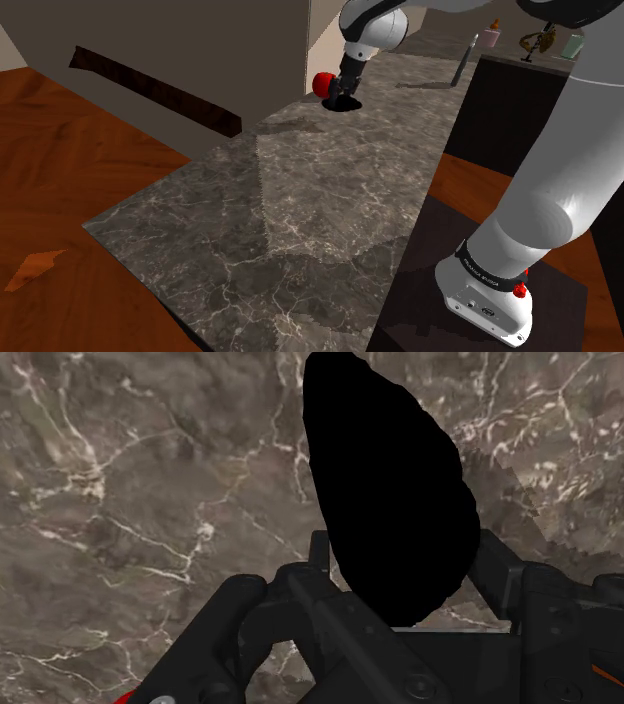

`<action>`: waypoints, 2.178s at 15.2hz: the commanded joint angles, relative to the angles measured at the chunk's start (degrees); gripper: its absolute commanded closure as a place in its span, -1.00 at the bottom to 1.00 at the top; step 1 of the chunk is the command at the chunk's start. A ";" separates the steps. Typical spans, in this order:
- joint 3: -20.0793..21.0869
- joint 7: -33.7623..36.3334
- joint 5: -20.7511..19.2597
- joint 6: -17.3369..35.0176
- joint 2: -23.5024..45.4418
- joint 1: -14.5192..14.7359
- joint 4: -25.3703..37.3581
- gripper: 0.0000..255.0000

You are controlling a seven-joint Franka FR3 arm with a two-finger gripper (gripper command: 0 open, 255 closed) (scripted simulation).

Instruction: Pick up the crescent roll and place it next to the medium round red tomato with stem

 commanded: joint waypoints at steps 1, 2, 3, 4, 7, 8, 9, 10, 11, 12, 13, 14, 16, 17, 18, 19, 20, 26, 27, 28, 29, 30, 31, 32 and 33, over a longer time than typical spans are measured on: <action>0.06 -0.54 0.38 1.35 0.51 -0.06 -0.86 1.00; 0.12 -0.77 0.57 2.00 0.88 -0.08 -1.16 1.00; 0.17 -1.01 0.78 2.64 1.26 -0.09 -1.45 1.00; 0.23 -1.25 0.98 3.28 1.65 -0.11 -1.73 1.00; 0.42 -1.98 1.63 5.17 2.88 -0.18 -2.48 1.00; 0.50 -2.23 1.85 5.80 3.31 -0.21 -2.70 1.00; 0.56 -2.44 2.03 6.29 3.65 -0.24 -2.87 1.00; 0.56 -2.43 2.03 6.29 3.65 -0.24 -2.87 1.00; 0.56 -2.43 2.03 6.29 3.65 -0.24 -2.87 1.00; 0.56 -2.43 2.03 6.29 3.65 -0.24 -2.87 1.00; 0.56 -2.43 2.03 6.29 3.65 -0.24 -2.87 1.00; 0.56 -2.43 2.03 6.29 3.65 -0.24 -2.87 1.00; 0.56 -2.43 2.03 6.29 3.65 -0.24 -2.87 1.00; 0.56 -2.43 2.03 6.28 3.66 -0.24 -2.86 -1.00; 0.56 -2.43 2.03 6.28 3.66 -0.24 -2.86 -1.00; 0.56 -2.43 2.03 6.28 3.66 -0.24 -2.85 -1.00; 0.56 -2.43 2.03 6.28 3.66 -0.24 -2.86 -1.00; -0.38 -1.29 0.21 0.42 -0.71 -0.64 -1.35 -1.00; -0.38 -1.29 0.21 0.42 -0.71 -0.65 -1.35 -1.00; -0.38 -1.28 0.21 0.43 -0.72 -0.65 -1.36 -1.00; -0.37 -1.29 0.21 0.42 -0.71 -0.65 -1.35 -1.00; -0.37 -1.29 0.21 0.42 -0.71 -0.65 -1.35 -1.00; -0.37 -1.29 0.21 0.42 -0.71 -0.65 -1.35 -1.00; -0.37 -1.29 0.21 0.42 -0.71 -0.65 -1.35 -1.00; -0.37 -1.29 0.21 0.42 -0.71 -0.65 -1.35 -1.00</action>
